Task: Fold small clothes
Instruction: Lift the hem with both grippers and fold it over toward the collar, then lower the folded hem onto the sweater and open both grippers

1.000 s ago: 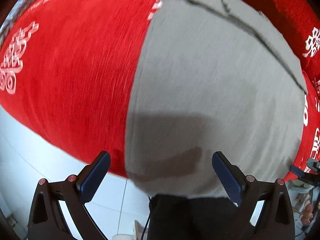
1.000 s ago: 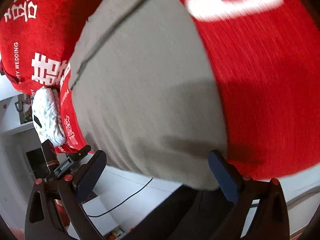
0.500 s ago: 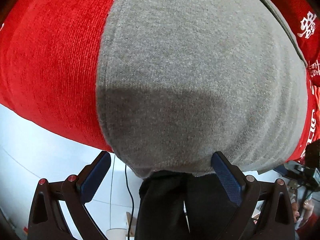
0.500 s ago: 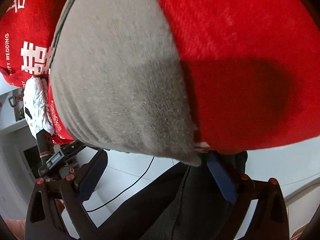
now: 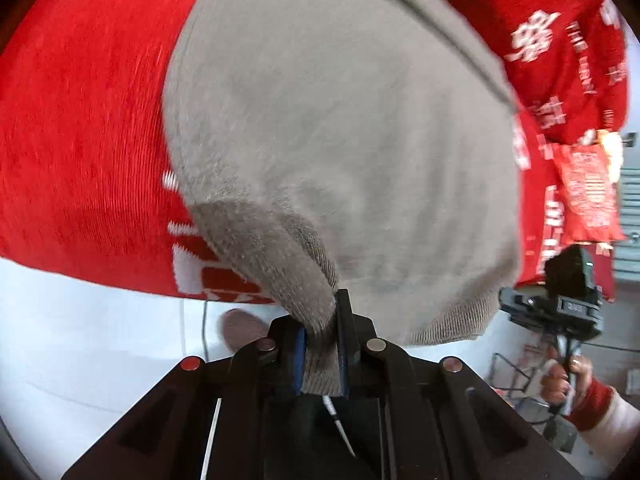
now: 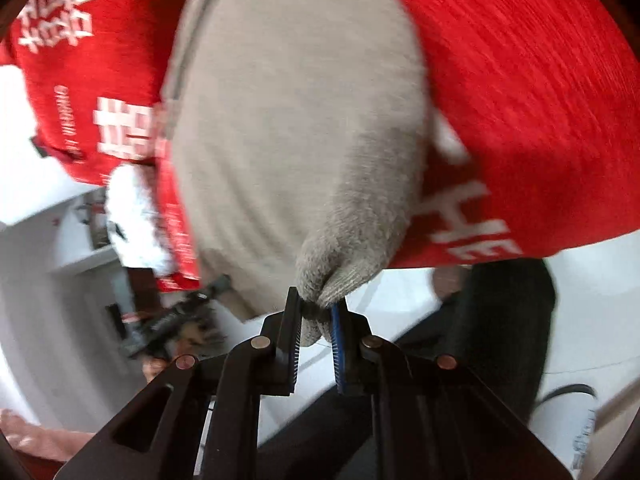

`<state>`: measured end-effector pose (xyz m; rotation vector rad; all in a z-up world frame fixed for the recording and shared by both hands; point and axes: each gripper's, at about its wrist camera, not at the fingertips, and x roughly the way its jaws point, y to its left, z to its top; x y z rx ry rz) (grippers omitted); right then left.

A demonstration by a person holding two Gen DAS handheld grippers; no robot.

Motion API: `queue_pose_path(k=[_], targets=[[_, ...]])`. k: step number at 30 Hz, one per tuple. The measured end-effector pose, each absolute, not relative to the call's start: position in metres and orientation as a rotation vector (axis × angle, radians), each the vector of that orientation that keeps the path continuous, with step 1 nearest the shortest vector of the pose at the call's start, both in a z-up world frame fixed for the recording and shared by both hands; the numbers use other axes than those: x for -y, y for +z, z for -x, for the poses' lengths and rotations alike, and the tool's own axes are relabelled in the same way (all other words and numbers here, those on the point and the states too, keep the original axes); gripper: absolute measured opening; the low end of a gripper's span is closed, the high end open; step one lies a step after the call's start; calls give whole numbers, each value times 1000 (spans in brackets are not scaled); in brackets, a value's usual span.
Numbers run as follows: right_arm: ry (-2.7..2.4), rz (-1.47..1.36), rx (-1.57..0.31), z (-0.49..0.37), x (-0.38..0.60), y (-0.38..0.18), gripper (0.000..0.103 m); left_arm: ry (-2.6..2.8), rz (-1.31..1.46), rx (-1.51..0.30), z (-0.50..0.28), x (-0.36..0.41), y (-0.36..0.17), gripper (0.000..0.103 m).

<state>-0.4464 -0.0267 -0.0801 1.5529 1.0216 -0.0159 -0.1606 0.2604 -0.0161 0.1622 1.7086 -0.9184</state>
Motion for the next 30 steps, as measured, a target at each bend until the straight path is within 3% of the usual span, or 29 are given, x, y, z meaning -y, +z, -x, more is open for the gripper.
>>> queue_pose_path(k=[8,17,20,24,30], targets=[[80,-1628,-758,409,81,-33,15,-994,34,-1614,94,-227,37,14],[90,-1609,-604,308,189,-4,14,-957,110,-1463,-11,-139,68,14],[89,-1591,-569,271,231,0,7,-941,107,-1419,-49,-103,70,14],[43,-1592,-583,232,276,-12,7,-886,96,-1411,-91,-51,43,14],[-99,-1547,-773,192,318,-60,7,-735,-35,-1479,-120,-1,-30,14]])
